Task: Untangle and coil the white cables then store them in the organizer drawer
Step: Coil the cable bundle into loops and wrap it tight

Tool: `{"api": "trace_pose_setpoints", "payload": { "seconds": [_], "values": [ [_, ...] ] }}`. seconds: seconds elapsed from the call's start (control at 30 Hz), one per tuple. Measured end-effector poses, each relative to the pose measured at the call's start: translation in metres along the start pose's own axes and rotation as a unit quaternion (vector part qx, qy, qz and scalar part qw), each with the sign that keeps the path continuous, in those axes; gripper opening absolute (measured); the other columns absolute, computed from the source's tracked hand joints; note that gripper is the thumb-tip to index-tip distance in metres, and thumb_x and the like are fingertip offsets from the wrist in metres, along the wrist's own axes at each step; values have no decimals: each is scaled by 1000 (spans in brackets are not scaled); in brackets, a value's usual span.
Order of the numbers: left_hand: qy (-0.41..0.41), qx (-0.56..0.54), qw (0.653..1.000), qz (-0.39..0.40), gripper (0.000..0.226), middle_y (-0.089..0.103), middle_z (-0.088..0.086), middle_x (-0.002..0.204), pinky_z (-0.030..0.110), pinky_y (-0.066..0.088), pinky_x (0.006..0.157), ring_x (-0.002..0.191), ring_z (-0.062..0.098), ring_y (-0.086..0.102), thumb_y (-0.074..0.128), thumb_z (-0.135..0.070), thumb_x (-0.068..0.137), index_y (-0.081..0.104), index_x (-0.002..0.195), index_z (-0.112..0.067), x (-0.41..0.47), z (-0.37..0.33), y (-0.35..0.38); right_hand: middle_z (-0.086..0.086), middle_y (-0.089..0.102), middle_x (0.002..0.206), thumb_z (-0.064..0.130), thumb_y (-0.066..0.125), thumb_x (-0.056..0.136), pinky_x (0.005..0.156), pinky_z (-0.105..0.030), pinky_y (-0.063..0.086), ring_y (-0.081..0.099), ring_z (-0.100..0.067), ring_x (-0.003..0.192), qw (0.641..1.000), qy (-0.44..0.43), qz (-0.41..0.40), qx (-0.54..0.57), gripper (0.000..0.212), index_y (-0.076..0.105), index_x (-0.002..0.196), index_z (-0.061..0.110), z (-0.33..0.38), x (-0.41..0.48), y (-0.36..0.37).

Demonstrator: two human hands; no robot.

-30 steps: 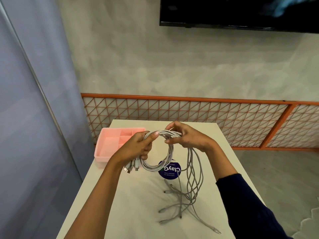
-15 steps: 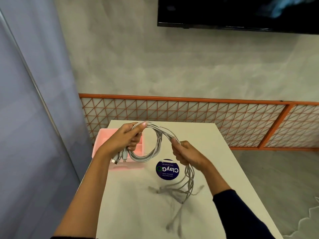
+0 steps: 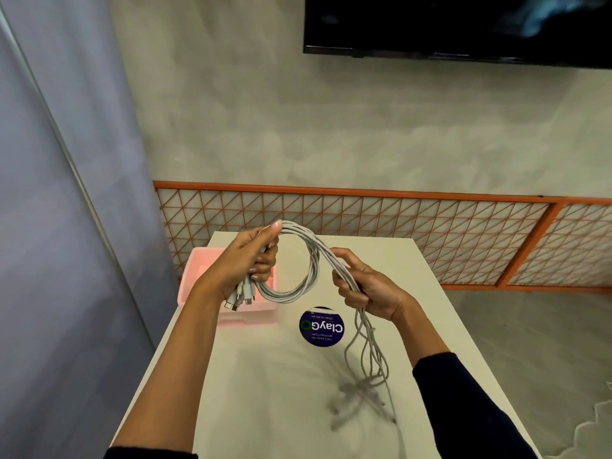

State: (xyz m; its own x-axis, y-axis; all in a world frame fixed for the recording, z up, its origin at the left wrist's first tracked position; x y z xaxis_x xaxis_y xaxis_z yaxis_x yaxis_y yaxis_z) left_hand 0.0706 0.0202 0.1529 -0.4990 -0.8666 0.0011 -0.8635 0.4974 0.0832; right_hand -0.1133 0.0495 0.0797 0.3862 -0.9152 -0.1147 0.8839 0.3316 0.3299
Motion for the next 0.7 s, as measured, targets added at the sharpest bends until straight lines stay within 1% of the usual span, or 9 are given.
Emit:
{"api": "trace_pose_setpoints", "payload": {
  "seconds": [0.07,0.13,0.23,0.3,0.37,0.47,0.53,0.63,0.7],
  "values": [
    [3,1,1000,-17,38,23,-6,51,16,21,39,39,6,19,48,-41,96,38,68,-17,2,-2,-1,-4,51,70,10,34,103,40,-18,25,35,-7,39,991,-54,-69,-96,24,51,119,14,6,0,-2],
    [5,-5,999,-38,39,23,-6,51,16,22,38,39,6,20,49,-40,96,38,67,-18,3,-4,-3,-5,57,77,18,34,104,44,-20,33,43,-9,44,959,-107,-149,-215,26,56,115,10,12,-1,1],
    [4,-10,998,-58,39,24,-7,51,17,22,38,39,6,21,49,-40,97,37,67,-18,4,-6,-5,3,57,77,51,34,98,55,-24,39,47,-7,57,877,-181,-250,-369,42,57,107,17,15,-7,13],
    [-2,-3,998,-62,39,24,-7,50,16,22,39,38,5,21,49,-41,96,36,67,-18,5,-6,-6,11,50,74,64,38,90,59,-24,39,47,-5,63,809,-207,-282,-472,49,47,116,23,8,-9,23],
    [-9,16,998,-66,40,24,-8,49,16,22,38,39,6,21,50,-41,96,34,68,-18,5,-6,-8,16,48,73,56,37,92,59,-26,36,48,-7,62,773,-209,-327,-502,47,44,122,20,3,-10,24],
    [-19,51,997,-57,39,25,-7,51,18,22,39,41,7,20,50,-41,96,33,69,-18,4,-1,-10,15,53,87,41,35,100,57,-24,33,52,-11,69,727,-203,-383,-533,31,53,115,20,1,-10,17],
    [-21,60,997,-44,38,24,-6,53,18,21,40,42,8,19,50,-41,96,34,70,-18,2,3,-10,15,50,87,38,32,101,56,-23,32,47,-6,68,732,-202,-374,-532,28,55,106,21,4,-7,13],
    [-32,44,998,-12,38,22,-4,56,18,22,40,43,8,19,50,-43,94,36,70,-18,-1,7,-12,-2,51,73,38,33,102,61,-33,37,46,-14,64,816,-171,-297,-466,30,52,91,18,10,-1,9],
    [-39,45,998,10,38,22,-3,56,18,23,40,43,8,19,50,-44,93,37,69,-18,-3,7,-13,-5,45,67,39,39,100,60,-30,34,40,-13,60,853,-147,-254,-431,35,50,81,12,17,-2,6]
  ]
}}
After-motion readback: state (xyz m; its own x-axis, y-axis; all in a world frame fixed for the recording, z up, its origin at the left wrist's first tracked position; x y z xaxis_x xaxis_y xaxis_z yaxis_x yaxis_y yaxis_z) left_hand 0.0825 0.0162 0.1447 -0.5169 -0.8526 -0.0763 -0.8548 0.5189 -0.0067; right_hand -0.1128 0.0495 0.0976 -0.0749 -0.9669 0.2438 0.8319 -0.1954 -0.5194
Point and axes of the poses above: each hand's wrist, its own x-axis towards the middle knuckle, its own y-axis out of the palm, z = x × y, the point moved 7 cm from there along x, towards the middle knuckle
